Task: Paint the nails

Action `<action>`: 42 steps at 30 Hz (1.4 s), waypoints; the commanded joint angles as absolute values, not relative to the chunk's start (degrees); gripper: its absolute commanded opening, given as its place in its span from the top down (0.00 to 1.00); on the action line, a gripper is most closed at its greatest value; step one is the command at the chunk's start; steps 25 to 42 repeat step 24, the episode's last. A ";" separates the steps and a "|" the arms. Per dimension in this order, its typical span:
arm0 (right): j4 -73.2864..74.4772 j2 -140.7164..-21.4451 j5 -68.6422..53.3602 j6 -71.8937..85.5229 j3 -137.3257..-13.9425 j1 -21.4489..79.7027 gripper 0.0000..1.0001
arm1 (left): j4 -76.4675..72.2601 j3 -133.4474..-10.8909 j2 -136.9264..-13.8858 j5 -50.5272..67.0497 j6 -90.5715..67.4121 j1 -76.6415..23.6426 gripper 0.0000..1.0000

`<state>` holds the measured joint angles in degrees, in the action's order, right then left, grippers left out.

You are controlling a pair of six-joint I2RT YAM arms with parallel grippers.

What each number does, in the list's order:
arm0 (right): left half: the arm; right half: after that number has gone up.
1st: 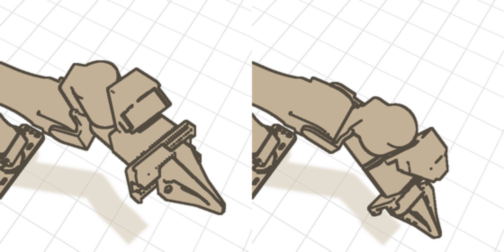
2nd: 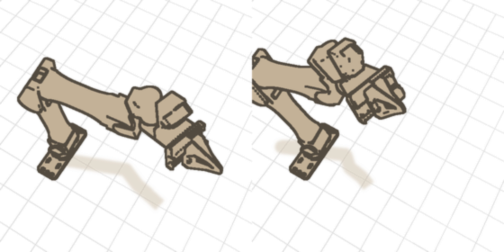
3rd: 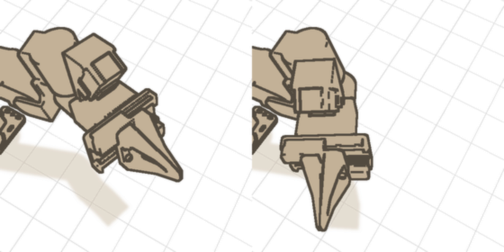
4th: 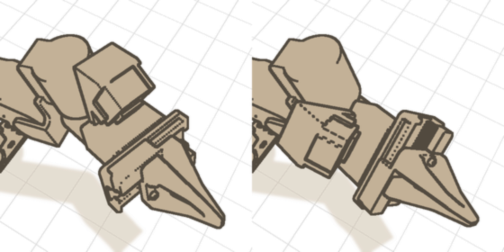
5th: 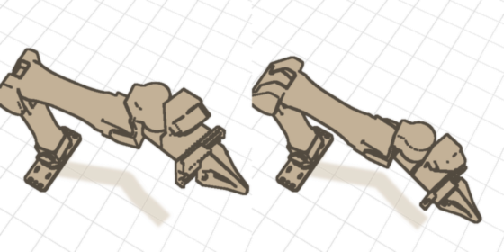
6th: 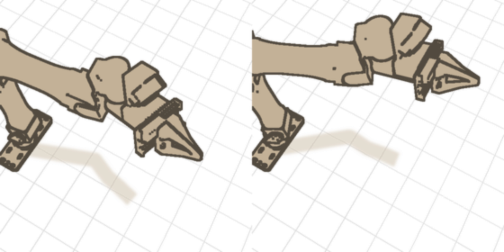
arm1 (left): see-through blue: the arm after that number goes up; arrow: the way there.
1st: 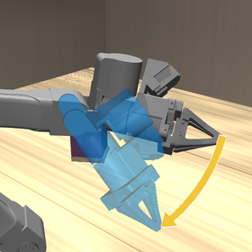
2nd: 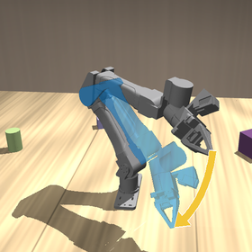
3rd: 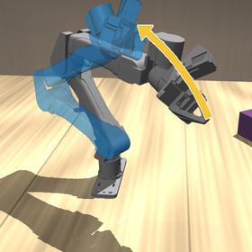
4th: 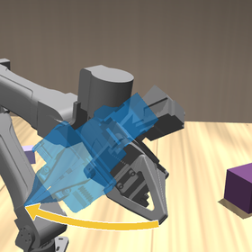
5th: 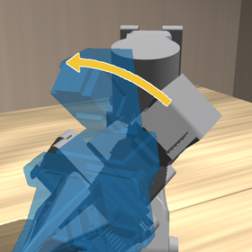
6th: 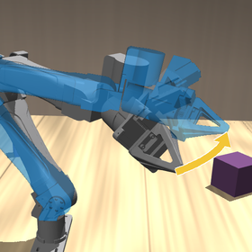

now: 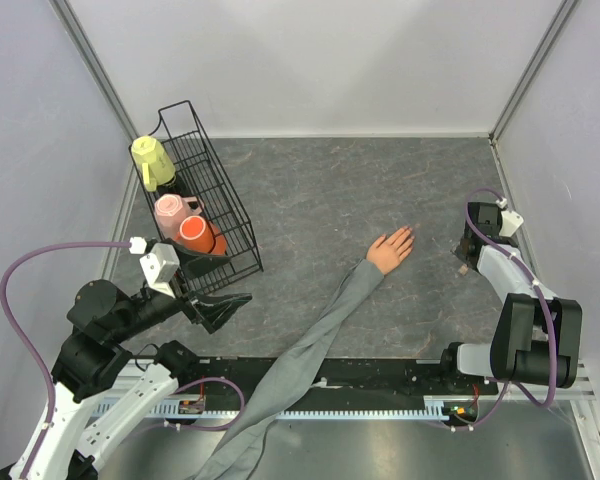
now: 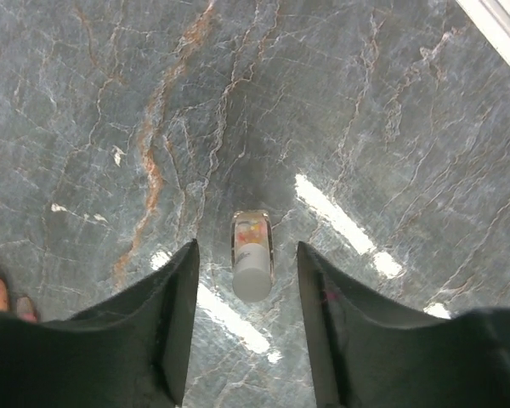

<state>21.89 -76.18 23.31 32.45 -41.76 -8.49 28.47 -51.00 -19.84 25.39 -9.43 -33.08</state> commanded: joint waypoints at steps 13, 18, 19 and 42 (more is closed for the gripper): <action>39.18 -65.40 34.90 29.45 -62.73 3.68 0.10 | 27.60 -58.08 -24.51 20.75 -11.25 -32.96 0.05; 43.15 -61.79 27.45 21.99 -77.65 13.53 0.02 | 27.16 -65.73 -30.57 17.76 -12.74 -32.96 0.04; 44.11 -61.70 25.42 21.71 -80.04 13.88 0.02 | 27.16 -66.79 -31.54 17.14 -12.83 -32.96 0.04; 43.33 -60.99 17.86 17.50 -97.61 14.24 0.02 | 26.28 -75.13 -37.86 13.10 -13.36 -32.96 0.02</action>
